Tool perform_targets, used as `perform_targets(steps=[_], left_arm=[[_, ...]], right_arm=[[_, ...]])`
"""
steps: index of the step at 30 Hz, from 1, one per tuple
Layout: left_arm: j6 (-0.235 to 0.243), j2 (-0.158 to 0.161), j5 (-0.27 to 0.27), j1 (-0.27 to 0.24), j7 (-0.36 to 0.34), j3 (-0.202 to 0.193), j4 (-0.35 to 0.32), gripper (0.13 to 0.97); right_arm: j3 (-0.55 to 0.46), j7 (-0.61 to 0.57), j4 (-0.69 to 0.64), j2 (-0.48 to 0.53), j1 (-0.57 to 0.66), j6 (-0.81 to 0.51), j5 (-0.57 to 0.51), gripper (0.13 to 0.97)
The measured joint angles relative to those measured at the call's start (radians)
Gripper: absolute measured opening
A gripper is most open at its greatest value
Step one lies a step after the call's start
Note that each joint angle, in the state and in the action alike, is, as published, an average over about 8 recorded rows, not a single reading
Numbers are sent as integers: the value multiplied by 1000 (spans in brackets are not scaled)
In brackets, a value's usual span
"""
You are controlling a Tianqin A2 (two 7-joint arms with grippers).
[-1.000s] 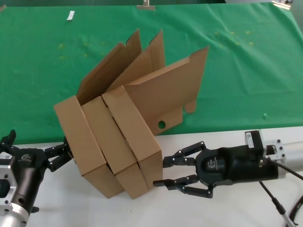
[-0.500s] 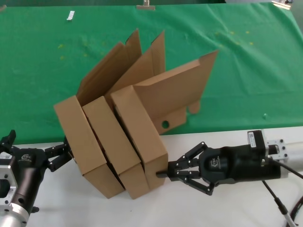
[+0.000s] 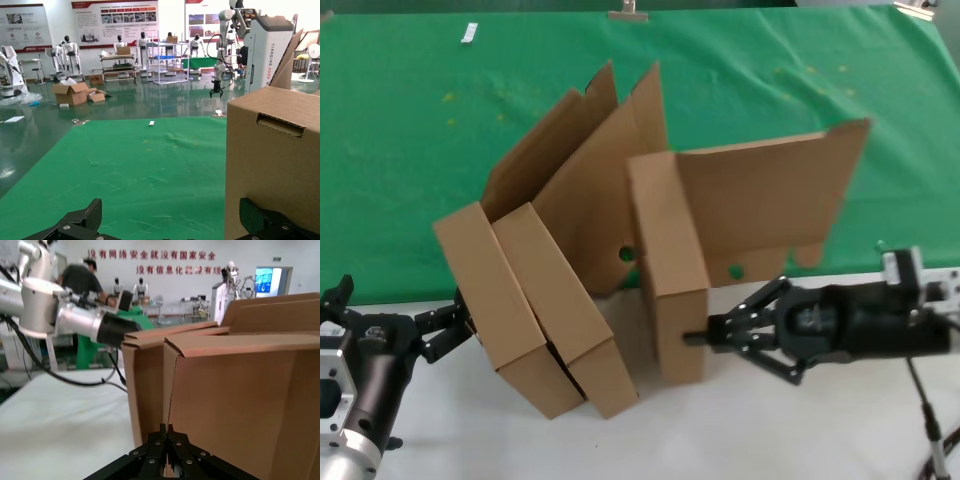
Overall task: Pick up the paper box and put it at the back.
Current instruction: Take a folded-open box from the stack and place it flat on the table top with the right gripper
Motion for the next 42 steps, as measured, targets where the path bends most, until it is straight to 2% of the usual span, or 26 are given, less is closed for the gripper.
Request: perform_targets(steps=[5,12,16,21,30,42], left_arm=[[0,0,0,0,0,0,0,966],[0,0,0,0,0,0,0,966],[0,0,0,0,0,0,0,966],[0,0,0,0,0,0,0,966],[0,0,0,0,0,0,0,966],[0,0,0,0,0,0,0,966]], right_arm=[[13,-2,-16,54,81,0,-92,154],[50,21,-64,115,280,43,-342,153],[46,46,-76,119,385,133,-493,153],[29,93,-83,90,463,313,-674,153],[22,230,-88,8,459,639,-924,153],[64,413,-90,-55,399,789,-1111,154]])
